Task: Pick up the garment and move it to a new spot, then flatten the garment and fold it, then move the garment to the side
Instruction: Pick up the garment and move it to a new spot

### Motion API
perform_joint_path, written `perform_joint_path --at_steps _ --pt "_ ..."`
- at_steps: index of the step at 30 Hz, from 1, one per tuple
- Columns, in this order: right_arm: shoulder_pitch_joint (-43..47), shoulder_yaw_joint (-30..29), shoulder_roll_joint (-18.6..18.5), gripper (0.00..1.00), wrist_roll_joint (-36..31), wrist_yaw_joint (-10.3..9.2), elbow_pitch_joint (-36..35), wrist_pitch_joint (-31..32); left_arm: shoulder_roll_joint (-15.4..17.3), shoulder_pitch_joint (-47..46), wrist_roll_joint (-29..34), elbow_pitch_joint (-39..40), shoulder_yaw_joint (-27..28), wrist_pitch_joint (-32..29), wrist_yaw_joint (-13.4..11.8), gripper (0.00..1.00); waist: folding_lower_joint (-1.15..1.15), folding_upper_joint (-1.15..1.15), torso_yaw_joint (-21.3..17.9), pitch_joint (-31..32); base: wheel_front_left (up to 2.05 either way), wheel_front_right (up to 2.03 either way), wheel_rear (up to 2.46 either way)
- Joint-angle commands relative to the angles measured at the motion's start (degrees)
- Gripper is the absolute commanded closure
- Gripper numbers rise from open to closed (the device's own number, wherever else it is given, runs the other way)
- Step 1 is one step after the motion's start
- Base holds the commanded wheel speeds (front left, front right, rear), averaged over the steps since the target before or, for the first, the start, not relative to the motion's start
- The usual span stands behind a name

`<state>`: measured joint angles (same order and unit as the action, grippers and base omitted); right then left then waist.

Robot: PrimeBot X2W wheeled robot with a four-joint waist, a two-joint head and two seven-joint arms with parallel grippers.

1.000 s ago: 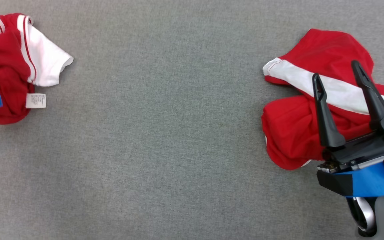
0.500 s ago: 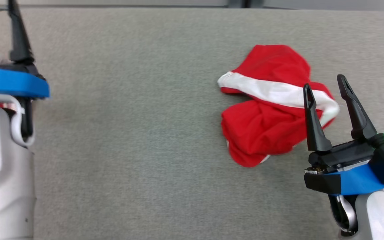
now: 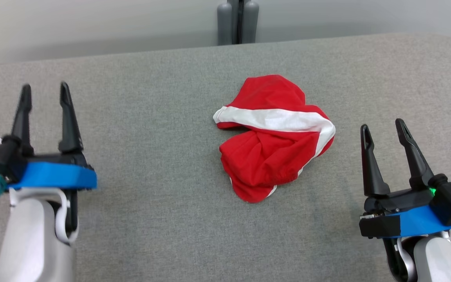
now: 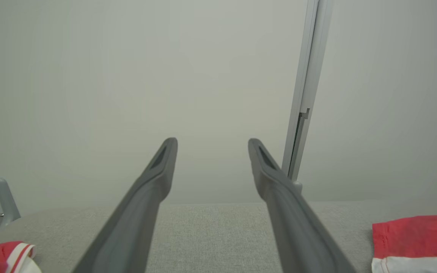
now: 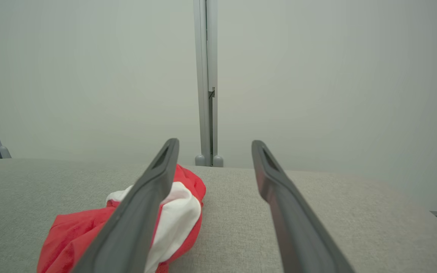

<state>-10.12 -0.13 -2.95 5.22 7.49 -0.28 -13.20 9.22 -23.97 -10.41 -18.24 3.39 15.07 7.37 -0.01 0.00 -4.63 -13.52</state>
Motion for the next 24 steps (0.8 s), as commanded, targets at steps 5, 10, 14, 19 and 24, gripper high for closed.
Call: perform_joint_path --at_steps 5,10,14,19,24 --pt "1.21 -1.18 0.07 0.00 0.39 0.01 2.61 -0.61 -1.23 5.97 0.97 2.36 0.64 0.15 -0.25 0.00 0.01 0.00 0.22 2.35 0.00 0.00 0.00" --pt "2.06 -1.87 0.07 0.00 0.27 0.01 4.79 -0.87 -2.08 10.21 1.64 3.89 1.08 0.15 -0.96 0.00 0.01 0.00 1.35 4.11 0.00 0.00 0.00" --pt "2.60 -2.03 0.05 0.00 0.21 0.01 6.31 -0.91 -2.56 13.01 2.11 4.55 1.65 0.15 -1.41 0.00 0.01 0.00 2.15 5.63 0.00 0.00 0.00" --pt "3.54 -2.42 0.05 0.00 -0.15 0.01 8.24 -0.61 -2.92 16.01 2.99 4.92 1.57 0.15 -1.72 0.00 0.01 0.00 3.15 7.13 0.00 0.00 0.00" --pt "4.11 -2.72 0.04 0.00 -0.16 0.01 9.71 -0.46 -3.12 17.85 3.36 4.96 1.41 0.15 -1.82 0.00 0.01 0.00 3.97 8.32 0.00 0.00 0.00"
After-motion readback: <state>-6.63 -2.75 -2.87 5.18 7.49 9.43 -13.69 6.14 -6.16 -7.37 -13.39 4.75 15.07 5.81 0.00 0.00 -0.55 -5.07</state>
